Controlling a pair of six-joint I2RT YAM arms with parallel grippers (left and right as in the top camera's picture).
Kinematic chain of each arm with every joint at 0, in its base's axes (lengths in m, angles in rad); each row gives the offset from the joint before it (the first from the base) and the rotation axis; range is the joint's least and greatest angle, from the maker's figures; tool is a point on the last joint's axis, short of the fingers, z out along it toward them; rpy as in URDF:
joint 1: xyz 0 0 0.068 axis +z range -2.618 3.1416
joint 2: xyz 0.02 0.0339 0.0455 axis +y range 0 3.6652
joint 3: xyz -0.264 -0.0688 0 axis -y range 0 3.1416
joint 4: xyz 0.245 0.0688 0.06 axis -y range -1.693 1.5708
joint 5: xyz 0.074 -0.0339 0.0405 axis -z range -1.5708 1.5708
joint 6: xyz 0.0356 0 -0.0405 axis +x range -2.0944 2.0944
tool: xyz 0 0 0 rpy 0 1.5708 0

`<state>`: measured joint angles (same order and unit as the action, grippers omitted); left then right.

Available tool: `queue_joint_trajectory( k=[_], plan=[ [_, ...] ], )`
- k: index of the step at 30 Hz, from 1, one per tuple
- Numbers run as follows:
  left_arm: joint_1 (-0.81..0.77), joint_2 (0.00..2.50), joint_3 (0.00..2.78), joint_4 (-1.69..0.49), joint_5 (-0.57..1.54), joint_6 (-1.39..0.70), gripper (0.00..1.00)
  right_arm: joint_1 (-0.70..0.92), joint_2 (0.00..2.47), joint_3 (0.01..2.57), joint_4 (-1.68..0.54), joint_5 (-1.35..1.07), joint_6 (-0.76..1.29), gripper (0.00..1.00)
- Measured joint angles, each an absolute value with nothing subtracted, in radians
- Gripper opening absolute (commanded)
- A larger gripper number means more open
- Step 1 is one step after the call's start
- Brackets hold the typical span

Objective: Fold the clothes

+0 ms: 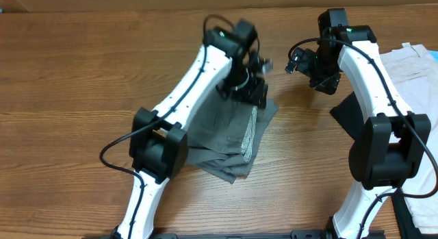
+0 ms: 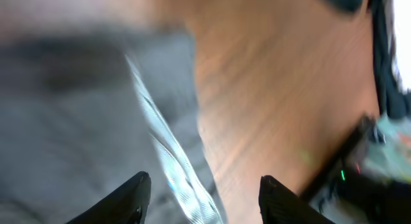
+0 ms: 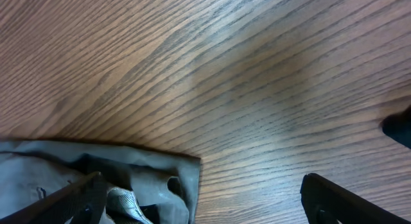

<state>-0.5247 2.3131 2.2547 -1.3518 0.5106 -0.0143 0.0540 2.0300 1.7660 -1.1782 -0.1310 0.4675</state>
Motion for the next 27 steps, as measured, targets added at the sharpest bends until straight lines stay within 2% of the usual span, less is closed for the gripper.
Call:
queue_joint_trajectory(
  k=[9,17,21,27],
  plan=[
    [-0.419,2.316,2.241,-1.202,0.455,-0.081,0.56,0.054,2.030,1.766,-1.179,-0.131,0.467,1.00],
    [-0.493,2.356,2.069,-1.035,0.494,-0.132,0.56,0.054,2.030,1.766,-1.178,-0.131,0.467,1.00],
    [-0.533,2.380,2.004,-0.979,0.499,-0.154,0.63,0.054,2.030,1.766,-1.178,-0.131,0.467,1.00],
    [-0.556,2.407,1.991,-0.929,0.516,-0.192,0.63,0.054,2.030,1.766,-1.177,-0.131,0.467,1.00]
  ],
)
